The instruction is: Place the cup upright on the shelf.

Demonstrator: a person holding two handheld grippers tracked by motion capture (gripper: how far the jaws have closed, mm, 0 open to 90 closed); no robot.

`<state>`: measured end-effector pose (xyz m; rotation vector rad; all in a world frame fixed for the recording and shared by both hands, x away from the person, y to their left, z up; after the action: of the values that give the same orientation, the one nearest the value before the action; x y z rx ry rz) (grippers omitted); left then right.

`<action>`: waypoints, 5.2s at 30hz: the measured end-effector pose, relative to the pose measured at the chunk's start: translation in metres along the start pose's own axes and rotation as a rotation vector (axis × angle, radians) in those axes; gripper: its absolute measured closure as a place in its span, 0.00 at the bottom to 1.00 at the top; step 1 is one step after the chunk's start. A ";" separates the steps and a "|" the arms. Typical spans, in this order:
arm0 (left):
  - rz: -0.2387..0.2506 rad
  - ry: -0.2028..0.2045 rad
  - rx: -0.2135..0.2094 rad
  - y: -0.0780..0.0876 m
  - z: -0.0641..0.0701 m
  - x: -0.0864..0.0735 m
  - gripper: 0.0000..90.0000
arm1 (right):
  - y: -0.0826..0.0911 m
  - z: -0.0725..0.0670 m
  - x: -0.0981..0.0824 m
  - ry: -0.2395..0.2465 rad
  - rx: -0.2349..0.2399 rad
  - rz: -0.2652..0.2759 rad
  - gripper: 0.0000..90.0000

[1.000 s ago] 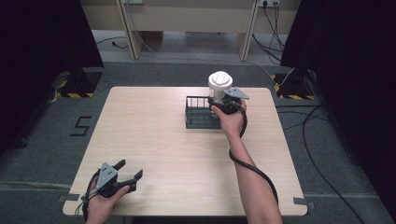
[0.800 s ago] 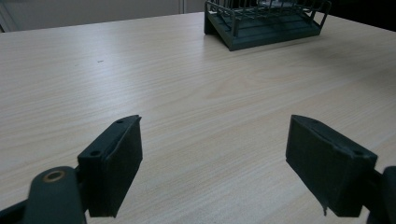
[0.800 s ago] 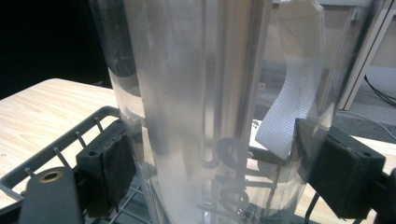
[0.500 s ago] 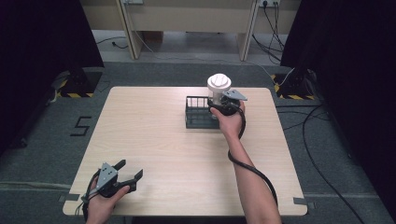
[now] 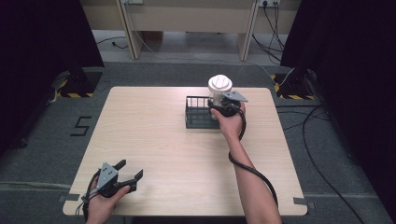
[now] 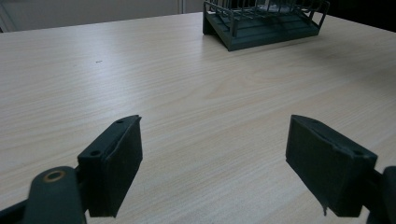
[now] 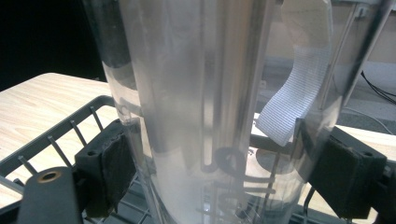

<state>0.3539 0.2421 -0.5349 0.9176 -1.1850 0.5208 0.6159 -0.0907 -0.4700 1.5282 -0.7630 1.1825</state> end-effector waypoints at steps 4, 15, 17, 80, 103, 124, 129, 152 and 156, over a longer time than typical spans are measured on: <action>-0.002 -0.002 -0.001 0.000 0.000 0.000 0.20 | 0.001 0.001 -0.002 -0.002 0.004 0.003 0.19; -0.003 -0.001 0.000 0.000 0.000 0.000 0.20 | 0.003 -0.001 -0.007 0.002 0.008 -0.001 0.17; -0.003 -0.002 0.000 0.000 0.000 0.000 0.20 | 0.005 0.000 -0.007 -0.003 0.011 -0.002 0.17; -0.007 0.002 0.004 -0.001 0.000 -0.001 0.20 | 0.103 0.030 -0.033 -0.013 0.036 -0.037 0.18; -0.006 0.005 0.005 0.000 0.000 -0.002 0.20 | 0.134 0.046 -0.059 -0.013 0.025 -0.071 0.19; -0.008 0.005 0.009 0.000 0.000 -0.002 0.20 | 0.165 0.062 -0.079 -0.011 0.010 -0.084 0.19; -0.007 0.005 0.009 0.000 0.000 -0.002 0.20 | 0.173 0.066 -0.085 -0.012 0.004 -0.088 0.19; -0.008 0.003 0.011 0.000 0.000 -0.001 0.20 | 0.202 0.080 -0.107 -0.007 -0.029 -0.095 0.20; -0.008 0.003 0.011 0.001 0.000 -0.001 0.20 | 0.205 0.081 -0.113 -0.011 -0.031 -0.102 0.20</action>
<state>0.3528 0.2423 -0.5360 0.9307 -1.1763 0.5226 0.4201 -0.2374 -0.5082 1.5315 -0.6991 1.0824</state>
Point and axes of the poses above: each handheld gripper's, and its own axes: y roughly backward along the jaws, x roughly out of its top, z roughly to its right, the point moved 7 cm from there along -y, roughly forward along the jaws, and after that the axes turned 7 degrees about -x, right-handed, at the moved point
